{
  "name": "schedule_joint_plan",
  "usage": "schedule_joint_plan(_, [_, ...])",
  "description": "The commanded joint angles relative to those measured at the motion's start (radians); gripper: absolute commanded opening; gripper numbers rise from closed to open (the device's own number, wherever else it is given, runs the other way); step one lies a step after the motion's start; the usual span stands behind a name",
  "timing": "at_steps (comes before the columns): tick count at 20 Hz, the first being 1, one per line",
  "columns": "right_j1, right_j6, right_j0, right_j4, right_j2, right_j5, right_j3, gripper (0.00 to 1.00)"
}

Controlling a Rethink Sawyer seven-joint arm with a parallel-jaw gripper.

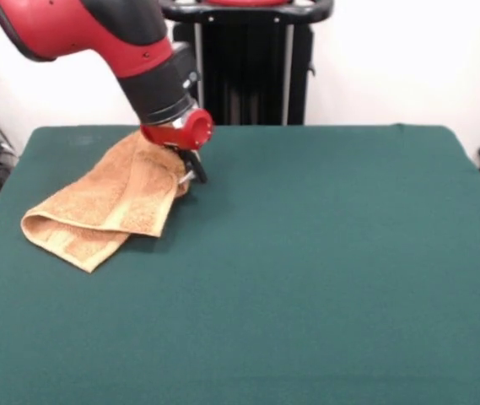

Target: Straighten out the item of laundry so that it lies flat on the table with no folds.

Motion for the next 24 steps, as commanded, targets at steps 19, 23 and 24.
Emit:
schedule_joint_plan(19, [-0.441,0.137,0.176,0.106,-0.052,-0.189,0.149,0.0])
schedule_joint_plan(23, [-0.512,0.136,0.183,0.095,-0.102,-0.184,0.187,0.0])
schedule_joint_plan(24, [-0.534,0.134,0.189,0.095,-0.118,-0.172,0.194,0.0])
